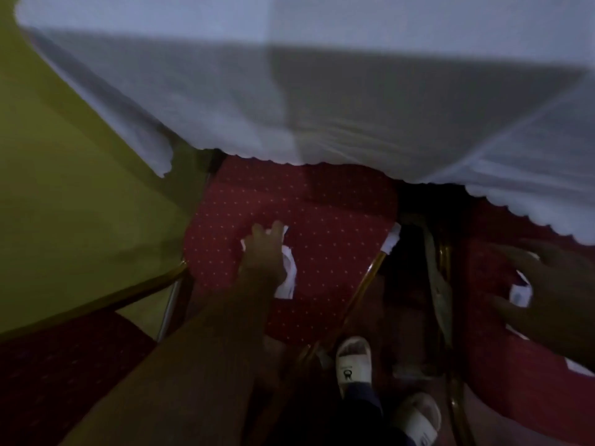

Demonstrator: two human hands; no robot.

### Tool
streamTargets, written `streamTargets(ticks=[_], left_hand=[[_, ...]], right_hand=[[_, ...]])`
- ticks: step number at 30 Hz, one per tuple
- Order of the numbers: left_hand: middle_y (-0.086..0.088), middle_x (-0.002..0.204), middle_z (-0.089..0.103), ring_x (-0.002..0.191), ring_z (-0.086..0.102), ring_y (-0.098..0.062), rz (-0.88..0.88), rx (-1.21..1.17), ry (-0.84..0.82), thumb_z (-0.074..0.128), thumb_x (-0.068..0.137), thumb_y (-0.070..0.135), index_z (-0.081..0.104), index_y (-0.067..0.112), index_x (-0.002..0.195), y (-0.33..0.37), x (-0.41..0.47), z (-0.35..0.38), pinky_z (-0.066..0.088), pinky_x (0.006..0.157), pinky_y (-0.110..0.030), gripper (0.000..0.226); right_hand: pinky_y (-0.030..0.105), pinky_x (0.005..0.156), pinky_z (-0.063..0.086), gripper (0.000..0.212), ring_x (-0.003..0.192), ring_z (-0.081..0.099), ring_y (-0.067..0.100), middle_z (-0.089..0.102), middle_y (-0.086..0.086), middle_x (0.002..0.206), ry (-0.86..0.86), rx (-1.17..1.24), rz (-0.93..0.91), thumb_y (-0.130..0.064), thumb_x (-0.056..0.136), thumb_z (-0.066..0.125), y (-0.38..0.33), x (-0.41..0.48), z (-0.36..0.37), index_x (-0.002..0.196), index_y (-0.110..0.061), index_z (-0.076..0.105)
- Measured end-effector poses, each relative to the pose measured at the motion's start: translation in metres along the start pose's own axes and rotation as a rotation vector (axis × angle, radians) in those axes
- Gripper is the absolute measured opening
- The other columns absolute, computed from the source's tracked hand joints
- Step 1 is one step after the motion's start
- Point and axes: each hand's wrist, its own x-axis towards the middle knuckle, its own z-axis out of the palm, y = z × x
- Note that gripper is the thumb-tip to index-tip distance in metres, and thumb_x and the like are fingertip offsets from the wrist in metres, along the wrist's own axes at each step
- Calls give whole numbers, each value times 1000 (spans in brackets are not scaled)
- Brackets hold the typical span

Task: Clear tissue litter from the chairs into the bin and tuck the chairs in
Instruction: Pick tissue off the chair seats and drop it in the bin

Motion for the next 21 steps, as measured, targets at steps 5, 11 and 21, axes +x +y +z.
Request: streamTargets(ticks=[5, 11, 21], left_hand=[[-13, 90, 61, 81, 62, -29, 138, -103, 26, 66, 91, 17, 61, 7, 85, 30, -9, -2, 43, 68, -31, 12], [-9, 78, 56, 72, 58, -27, 447, -117, 47, 43, 96, 36, 43, 21, 73, 126, -12, 11, 49, 66, -34, 27], [-7, 82, 55, 79, 59, -28, 533, -132, -20, 61, 87, 21, 50, 18, 74, 250, -41, 37, 44, 72, -36, 17]], right_hand=[[65, 92, 47, 82, 130, 41, 43, 42, 14, 145, -16, 55, 148, -68, 67, 57, 7, -25, 10, 139, -35, 38], [68, 95, 43, 90, 136, 29, 43, 29, 17, 152, 25, 181, 270, -52, 67, 74, 37, -43, 26, 144, -39, 30], [40, 74, 49, 39, 101, 47, 29, 45, 6, 106, 37, 329, 326, -11, 78, 68, 35, -36, 51, 111, -24, 52]])
